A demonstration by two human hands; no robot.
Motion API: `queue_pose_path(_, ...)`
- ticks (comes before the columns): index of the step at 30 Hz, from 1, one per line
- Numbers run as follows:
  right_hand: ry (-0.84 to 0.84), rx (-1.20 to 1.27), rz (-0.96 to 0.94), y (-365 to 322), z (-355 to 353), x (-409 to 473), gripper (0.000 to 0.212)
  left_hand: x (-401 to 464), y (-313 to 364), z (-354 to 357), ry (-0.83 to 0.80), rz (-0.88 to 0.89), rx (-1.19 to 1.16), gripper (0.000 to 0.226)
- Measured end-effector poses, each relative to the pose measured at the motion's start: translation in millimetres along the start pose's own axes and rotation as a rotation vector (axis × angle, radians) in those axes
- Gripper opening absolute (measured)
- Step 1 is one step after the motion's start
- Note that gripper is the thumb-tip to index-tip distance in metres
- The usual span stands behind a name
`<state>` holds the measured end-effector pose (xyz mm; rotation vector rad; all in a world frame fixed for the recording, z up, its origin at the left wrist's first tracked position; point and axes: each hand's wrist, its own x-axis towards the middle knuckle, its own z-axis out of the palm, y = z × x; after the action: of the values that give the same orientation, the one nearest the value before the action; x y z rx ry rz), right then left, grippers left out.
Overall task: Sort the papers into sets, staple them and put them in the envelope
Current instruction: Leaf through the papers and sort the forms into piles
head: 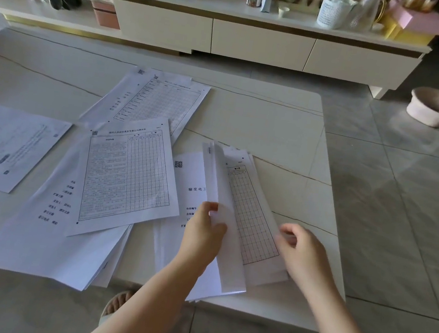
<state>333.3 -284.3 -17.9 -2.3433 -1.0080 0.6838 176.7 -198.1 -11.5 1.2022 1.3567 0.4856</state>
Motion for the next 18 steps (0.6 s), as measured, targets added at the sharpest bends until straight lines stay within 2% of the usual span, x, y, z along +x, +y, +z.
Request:
queue_pose_path(2,-0.038,-0.163,0.084,10,-1,3,0.025,1,-2,-1,-0.011,0.011,0.011,0.053)
queue_pose_path(5,-0.081,-0.165,0.099,9,2,1,0.03,1,-3,-1,-0.029,0.007,0.006,0.066)
queue_pose_path(12,0.03,-0.14,0.003,1,2,-1,0.013,-3,0,-2,-0.008,0.055,0.086,0.049)
queue_pose_path(18,0.116,0.206,-0.001,9,-10,8,0.017,-6,7,-9,0.031,0.077,0.145,0.042)
